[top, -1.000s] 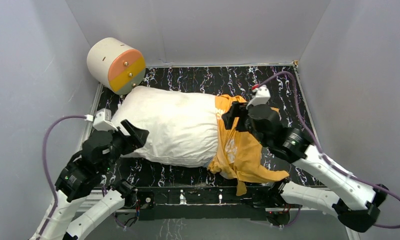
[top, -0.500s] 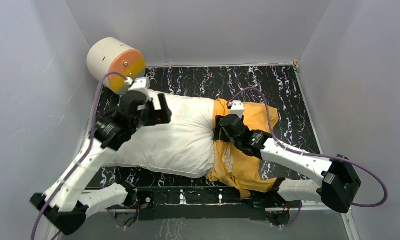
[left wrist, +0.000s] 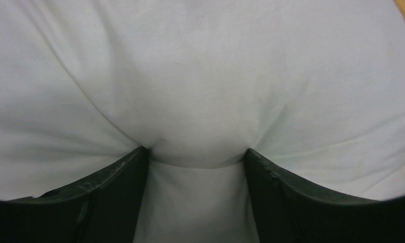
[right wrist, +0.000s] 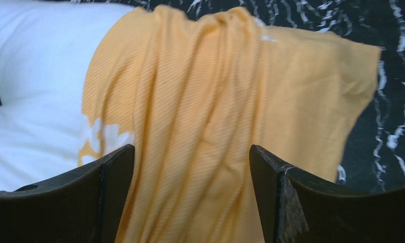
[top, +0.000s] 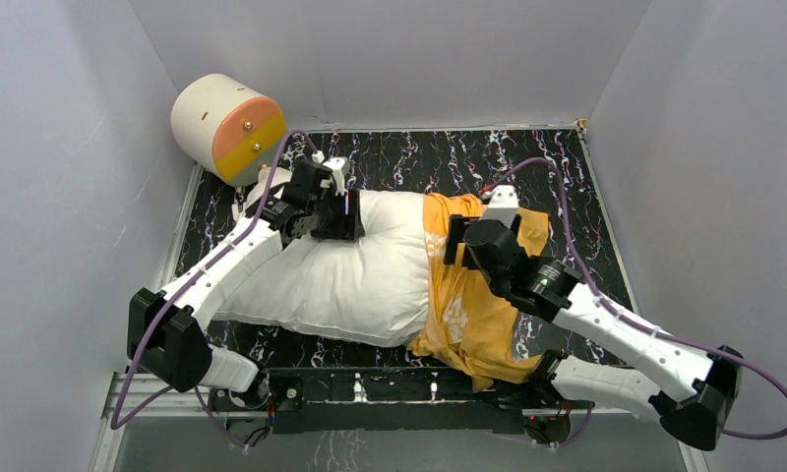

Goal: Remove the pillowcase from the pillow
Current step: Remove the pillow from the pillowcase.

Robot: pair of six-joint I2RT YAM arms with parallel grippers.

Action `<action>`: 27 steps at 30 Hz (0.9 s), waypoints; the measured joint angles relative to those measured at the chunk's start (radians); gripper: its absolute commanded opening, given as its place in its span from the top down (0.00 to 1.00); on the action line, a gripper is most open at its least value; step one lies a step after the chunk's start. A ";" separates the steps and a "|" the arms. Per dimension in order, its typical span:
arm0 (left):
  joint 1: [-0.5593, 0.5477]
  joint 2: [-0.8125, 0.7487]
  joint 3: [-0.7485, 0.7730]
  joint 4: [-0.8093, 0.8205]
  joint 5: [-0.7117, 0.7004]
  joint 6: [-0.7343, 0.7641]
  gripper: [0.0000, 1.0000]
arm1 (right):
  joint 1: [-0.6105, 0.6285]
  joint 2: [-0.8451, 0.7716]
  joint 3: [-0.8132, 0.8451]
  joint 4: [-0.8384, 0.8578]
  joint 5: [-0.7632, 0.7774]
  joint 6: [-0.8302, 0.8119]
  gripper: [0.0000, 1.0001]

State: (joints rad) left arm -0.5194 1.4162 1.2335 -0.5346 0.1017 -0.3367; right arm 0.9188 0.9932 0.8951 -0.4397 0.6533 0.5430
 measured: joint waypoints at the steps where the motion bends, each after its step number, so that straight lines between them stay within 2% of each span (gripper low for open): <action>1: 0.001 -0.008 -0.037 0.027 0.013 -0.010 0.78 | 0.000 -0.021 0.014 -0.036 0.035 0.002 0.05; 3: 0.004 -0.031 -0.103 0.077 0.036 -0.040 1.00 | -0.009 -0.058 0.036 -0.096 0.091 0.008 0.01; 5: 0.006 -0.072 -0.166 0.127 0.052 -0.076 1.00 | -0.047 -0.080 0.053 -0.149 0.113 0.018 0.01; 8: 0.005 -0.149 -0.245 0.177 0.042 -0.140 1.00 | -0.193 -0.074 0.068 -0.194 0.055 0.032 0.01; 12: 0.004 -0.249 -0.315 0.193 -0.008 -0.235 1.00 | -0.531 -0.045 0.031 -0.178 -0.217 0.037 0.01; 14: -0.002 -0.304 -0.344 0.191 -0.045 -0.289 1.00 | -0.670 -0.044 -0.024 -0.156 -0.368 0.056 0.01; 16: -0.006 -0.354 -0.369 0.186 -0.077 -0.328 1.00 | -0.750 -0.034 -0.069 -0.143 -0.489 0.080 0.03; 18: -0.008 -0.396 -0.386 0.177 -0.095 -0.355 1.00 | -0.793 -0.013 -0.118 -0.098 -0.632 0.115 0.15; 20: -0.008 -0.417 -0.391 0.166 -0.095 -0.364 1.00 | -0.804 0.013 -0.165 -0.001 -0.784 0.151 0.23; 22: -0.006 -0.418 -0.390 0.164 -0.087 -0.362 1.00 | -0.808 0.078 -0.191 0.136 -0.962 0.197 0.26; 24: -0.005 -0.417 -0.389 0.165 -0.082 -0.352 1.00 | -0.812 0.123 -0.182 0.180 -1.023 0.202 0.30; 27: -0.001 -0.419 -0.379 0.156 -0.080 -0.331 1.00 | -0.816 0.280 -0.066 0.181 -1.116 0.173 0.34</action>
State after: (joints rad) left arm -0.5201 0.9970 0.8547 -0.3790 0.0216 -0.6678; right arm 0.1024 1.2728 0.8291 -0.2588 -0.4625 0.7162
